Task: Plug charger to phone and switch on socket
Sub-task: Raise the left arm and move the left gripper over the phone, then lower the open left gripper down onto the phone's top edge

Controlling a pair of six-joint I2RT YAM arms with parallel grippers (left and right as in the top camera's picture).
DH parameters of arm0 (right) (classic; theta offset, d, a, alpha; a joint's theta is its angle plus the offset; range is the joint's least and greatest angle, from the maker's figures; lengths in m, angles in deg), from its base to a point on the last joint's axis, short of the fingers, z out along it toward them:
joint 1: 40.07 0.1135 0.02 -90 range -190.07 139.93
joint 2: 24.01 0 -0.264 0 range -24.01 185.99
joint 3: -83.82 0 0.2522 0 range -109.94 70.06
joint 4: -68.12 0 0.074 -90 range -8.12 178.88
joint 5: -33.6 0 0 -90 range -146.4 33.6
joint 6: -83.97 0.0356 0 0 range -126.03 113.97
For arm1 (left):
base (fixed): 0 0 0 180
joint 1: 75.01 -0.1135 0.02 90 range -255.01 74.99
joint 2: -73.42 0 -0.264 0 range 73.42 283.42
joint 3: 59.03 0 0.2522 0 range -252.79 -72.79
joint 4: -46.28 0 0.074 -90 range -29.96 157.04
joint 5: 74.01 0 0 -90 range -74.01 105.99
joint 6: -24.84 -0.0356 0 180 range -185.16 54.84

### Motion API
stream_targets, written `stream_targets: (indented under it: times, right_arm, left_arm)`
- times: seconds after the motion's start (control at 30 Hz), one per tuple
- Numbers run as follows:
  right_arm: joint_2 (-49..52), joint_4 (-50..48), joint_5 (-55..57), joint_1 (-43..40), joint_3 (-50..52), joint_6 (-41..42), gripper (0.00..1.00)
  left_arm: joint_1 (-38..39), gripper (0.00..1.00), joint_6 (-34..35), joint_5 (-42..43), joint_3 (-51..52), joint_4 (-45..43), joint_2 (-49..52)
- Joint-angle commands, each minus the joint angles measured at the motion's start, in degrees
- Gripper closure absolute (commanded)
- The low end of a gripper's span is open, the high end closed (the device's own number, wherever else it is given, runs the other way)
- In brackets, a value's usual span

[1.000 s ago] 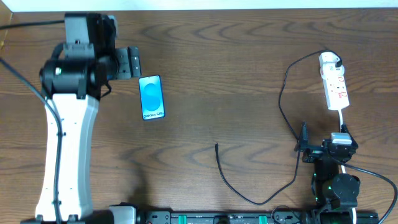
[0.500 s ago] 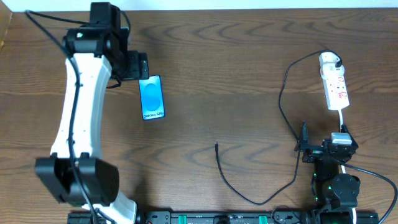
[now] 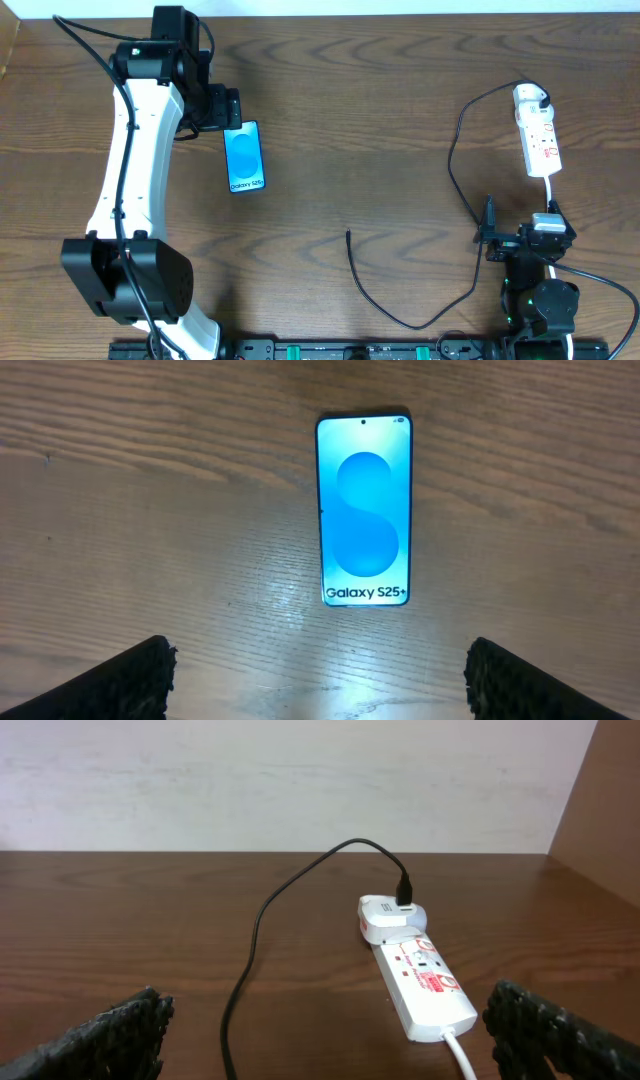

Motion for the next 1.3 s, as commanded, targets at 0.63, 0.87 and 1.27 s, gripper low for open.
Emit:
stream_targets:
  times: [0.63,0.87,1.27]
  right_arm:
    - [-0.37,0.2,0.44,0.72,0.07,0.81,0.01]
    - [-0.37,0.2,0.46,0.72,0.07,0.81,0.01]
    - [-0.37,0.2,0.44,0.72,0.07,0.81,0.01]
  left_arm:
    - [-0.09,0.02,0.83,2.34,-0.9,1.03,2.38]
    - [-0.07,0.02,2.23,4.04,-0.9,-0.11,8.0]
    - [-0.07,0.02,3.06,6.34,-0.9,-2.34,17.11]
